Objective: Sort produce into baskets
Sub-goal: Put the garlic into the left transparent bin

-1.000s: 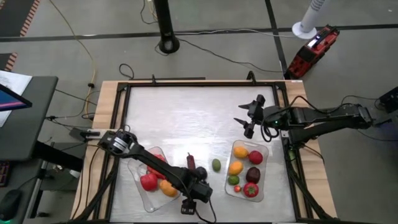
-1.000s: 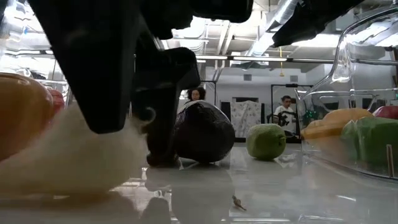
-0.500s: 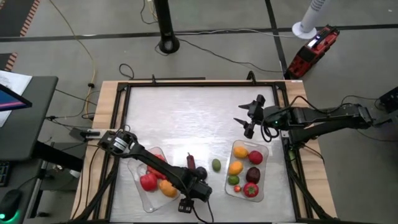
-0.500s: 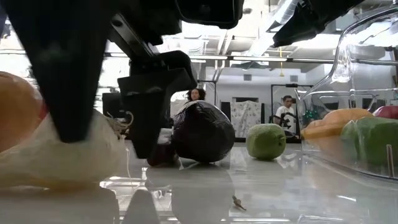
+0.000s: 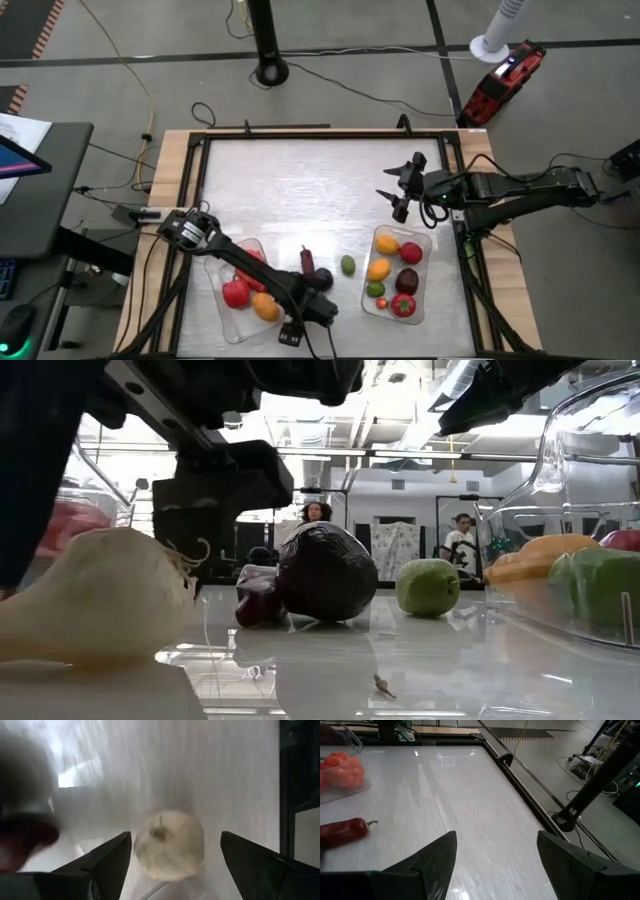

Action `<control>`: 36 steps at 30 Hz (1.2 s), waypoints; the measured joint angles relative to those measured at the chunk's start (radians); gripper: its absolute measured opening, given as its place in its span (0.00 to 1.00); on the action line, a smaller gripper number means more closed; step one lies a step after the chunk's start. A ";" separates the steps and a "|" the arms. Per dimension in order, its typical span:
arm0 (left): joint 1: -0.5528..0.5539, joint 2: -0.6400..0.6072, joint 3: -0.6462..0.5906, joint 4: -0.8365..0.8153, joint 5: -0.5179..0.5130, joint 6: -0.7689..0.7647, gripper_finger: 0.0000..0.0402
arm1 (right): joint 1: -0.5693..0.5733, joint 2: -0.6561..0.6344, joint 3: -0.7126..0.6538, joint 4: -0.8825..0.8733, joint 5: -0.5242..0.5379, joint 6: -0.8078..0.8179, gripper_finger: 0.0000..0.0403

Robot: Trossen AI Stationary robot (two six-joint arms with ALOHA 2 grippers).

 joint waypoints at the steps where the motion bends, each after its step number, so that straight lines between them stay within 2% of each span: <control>1: 0.000 0.000 0.000 -0.011 0.000 -0.008 0.73 | 0.000 0.000 0.000 0.000 0.000 0.000 0.75; 7: -0.003 0.000 0.000 -0.025 -0.060 -0.030 0.73 | 0.000 0.000 0.000 0.000 0.000 0.001 0.75; 12: -0.002 0.000 0.000 -0.026 -0.056 -0.054 0.72 | 0.000 0.000 0.000 0.000 0.000 0.003 0.75; 26: 0.001 0.000 0.000 -0.025 -0.057 -0.053 0.45 | 0.000 0.000 0.000 0.000 0.000 0.000 0.75; 31: 0.024 -0.002 0.000 -0.014 -0.039 -0.054 0.43 | 0.000 0.000 0.000 0.000 0.000 0.000 0.75; 36: 0.070 -0.020 0.054 -0.013 0.041 -0.049 0.42 | 0.000 0.000 0.000 0.001 0.000 0.001 0.75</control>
